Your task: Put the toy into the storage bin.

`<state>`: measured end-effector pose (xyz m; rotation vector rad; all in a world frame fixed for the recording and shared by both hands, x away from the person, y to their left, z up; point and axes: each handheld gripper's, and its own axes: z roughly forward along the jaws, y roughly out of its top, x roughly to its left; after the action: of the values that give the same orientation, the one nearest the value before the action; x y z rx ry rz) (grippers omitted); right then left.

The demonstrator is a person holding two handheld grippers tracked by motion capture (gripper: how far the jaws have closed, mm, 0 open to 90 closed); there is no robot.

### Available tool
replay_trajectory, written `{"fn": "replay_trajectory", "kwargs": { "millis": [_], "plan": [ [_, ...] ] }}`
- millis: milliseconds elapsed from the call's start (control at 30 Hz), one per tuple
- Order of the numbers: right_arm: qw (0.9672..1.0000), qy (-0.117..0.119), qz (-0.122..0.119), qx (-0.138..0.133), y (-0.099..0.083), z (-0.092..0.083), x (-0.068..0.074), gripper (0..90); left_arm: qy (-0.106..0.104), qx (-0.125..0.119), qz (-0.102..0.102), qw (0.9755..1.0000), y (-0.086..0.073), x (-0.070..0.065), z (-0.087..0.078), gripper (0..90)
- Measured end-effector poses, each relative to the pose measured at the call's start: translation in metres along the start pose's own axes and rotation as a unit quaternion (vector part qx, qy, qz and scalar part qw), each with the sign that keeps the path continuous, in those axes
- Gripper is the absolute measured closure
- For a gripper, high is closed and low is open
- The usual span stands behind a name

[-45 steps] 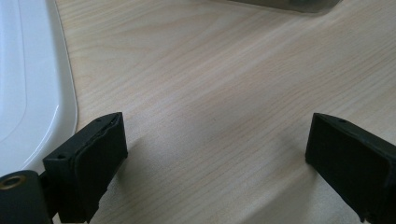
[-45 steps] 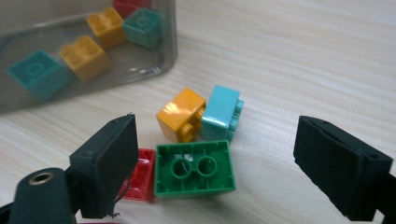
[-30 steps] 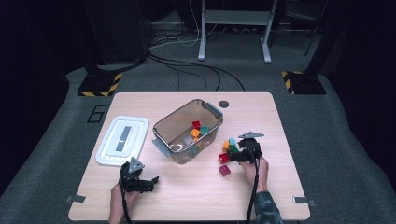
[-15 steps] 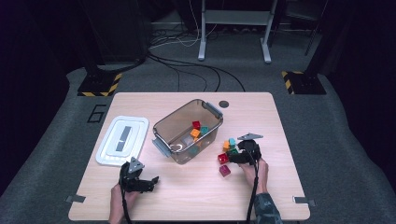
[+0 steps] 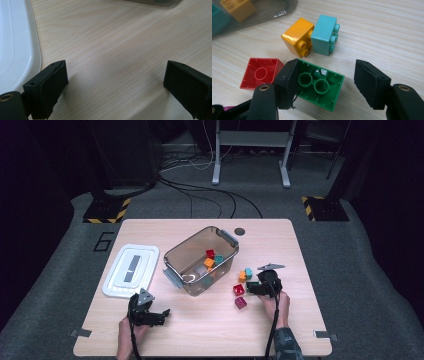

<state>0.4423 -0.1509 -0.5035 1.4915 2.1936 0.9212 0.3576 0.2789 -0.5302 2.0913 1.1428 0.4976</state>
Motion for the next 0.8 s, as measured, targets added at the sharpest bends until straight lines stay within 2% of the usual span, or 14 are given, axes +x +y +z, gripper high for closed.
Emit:
{"fn": "replay_trajectory", "kwargs": {
  "millis": [200,233,300,400,533,800],
  "plan": [
    [0.9998,0.005,0.02,0.006,-0.0013,-0.0004,-0.0034,35.9,0.0,0.0,0.0,1.0,0.0,0.0,0.0,5.0],
    [0.9995,0.017,0.026,0.005,-0.0022,-0.001,-0.0046,42.5,0.0,0.0,0.0,1.0,0.0,0.0,0.0,5.0],
    [0.9993,0.023,0.028,0.002,-0.0029,-0.0021,-0.0047,49.1,0.001,-0.001,0.0,1.0,0.0,-0.0001,0.0001,5.0],
    [0.9994,0.024,0.024,0.001,-0.0034,-0.0022,-0.0057,49.4,0.0,0.0,0.0,1.0,0.0,0.0,0.0,5.0],
    [0.9992,0.027,0.03,-0.005,-0.0041,-0.0022,-0.0062,49.8,0.0,0.0,0.0,1.0,0.0,0.0,0.0,5.0],
    [0.9993,0.021,0.02,-0.021,-0.0017,-0.0063,-0.005,50.1,0.0,0.0,0.0,1.0,0.0,0.0,0.0,5.0]
  ]
}}
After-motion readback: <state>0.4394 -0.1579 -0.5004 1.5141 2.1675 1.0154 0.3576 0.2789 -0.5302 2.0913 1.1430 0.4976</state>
